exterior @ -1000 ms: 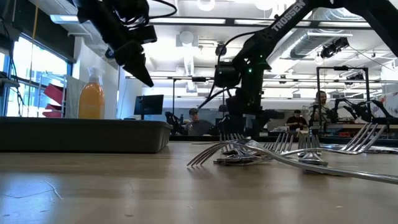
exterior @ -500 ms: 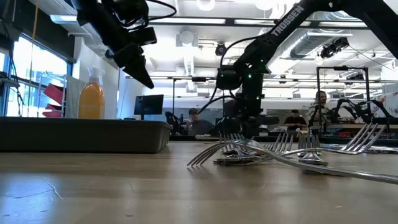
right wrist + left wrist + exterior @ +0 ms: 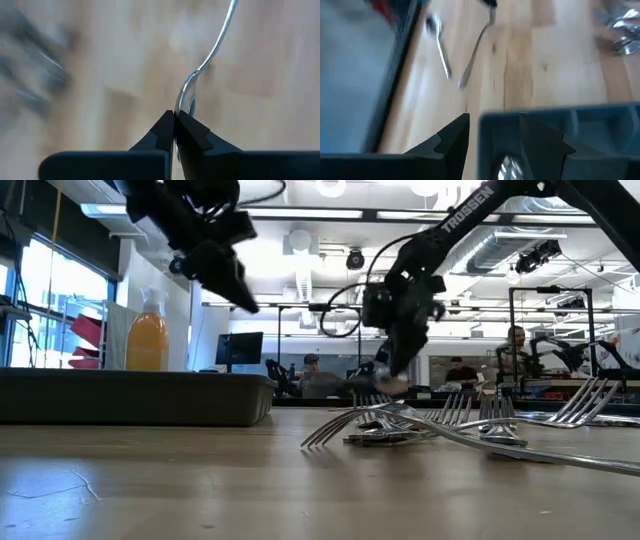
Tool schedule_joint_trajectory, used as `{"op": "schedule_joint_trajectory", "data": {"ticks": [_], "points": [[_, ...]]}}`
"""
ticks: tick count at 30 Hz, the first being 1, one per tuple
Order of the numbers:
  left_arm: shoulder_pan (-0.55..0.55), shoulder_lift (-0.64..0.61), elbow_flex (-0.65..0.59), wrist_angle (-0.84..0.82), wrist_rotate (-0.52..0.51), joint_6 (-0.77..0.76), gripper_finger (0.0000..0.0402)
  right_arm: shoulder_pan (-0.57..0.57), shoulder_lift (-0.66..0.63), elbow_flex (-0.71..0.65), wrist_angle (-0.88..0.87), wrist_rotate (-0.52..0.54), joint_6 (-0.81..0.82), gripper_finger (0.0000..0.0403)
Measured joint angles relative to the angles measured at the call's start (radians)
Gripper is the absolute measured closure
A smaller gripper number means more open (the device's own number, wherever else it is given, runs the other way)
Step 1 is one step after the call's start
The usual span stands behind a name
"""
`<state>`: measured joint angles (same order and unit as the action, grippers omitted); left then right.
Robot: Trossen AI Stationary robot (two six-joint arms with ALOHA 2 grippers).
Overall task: Sort silverware
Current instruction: Put the silver spoon into the black silverware tray
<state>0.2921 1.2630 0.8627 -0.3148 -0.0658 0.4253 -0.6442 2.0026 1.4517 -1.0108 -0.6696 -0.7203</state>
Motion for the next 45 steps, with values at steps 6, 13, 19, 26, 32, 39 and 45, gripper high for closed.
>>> {"op": "schedule_joint_trajectory", "data": {"ticks": [6, 13, 19, 26, 32, 39, 45], "points": [[-0.050, 0.078, 0.002, 0.245, 0.021, 0.295, 0.0249, 0.000, 0.000, 0.000, -0.012, -0.274, 0.063, 0.0402], [-0.073, 0.276, 0.001, 0.423, -0.032, 0.469, 0.0230, 0.024, 0.000, 0.000, -0.001, -0.356, 0.069, 0.0402], [-0.101, 0.392, 0.001, 0.636, -0.156, 0.556, 0.0223, 0.032, 0.000, 0.000, 0.003, -0.355, 0.077, 0.0402], [-0.127, 0.439, 0.011, 0.636, -0.179, 0.582, 0.0259, 0.033, 0.000, 0.000, 0.029, -0.355, 0.093, 0.0403], [-0.132, 0.441, 0.012, 0.635, -0.214, 0.582, 0.0323, 0.033, -0.001, 0.000, 0.049, -0.356, 0.103, 0.0403], [-0.158, 0.441, 0.012, 0.631, -0.272, 0.606, 0.0393, 0.033, -0.002, 0.000, 0.052, -0.356, 0.103, 0.0403], [-0.179, 0.441, 0.011, 0.619, -0.321, 0.606, 0.0398, 0.032, -0.002, 0.000, 0.085, -0.355, 0.171, 0.0397]]}}
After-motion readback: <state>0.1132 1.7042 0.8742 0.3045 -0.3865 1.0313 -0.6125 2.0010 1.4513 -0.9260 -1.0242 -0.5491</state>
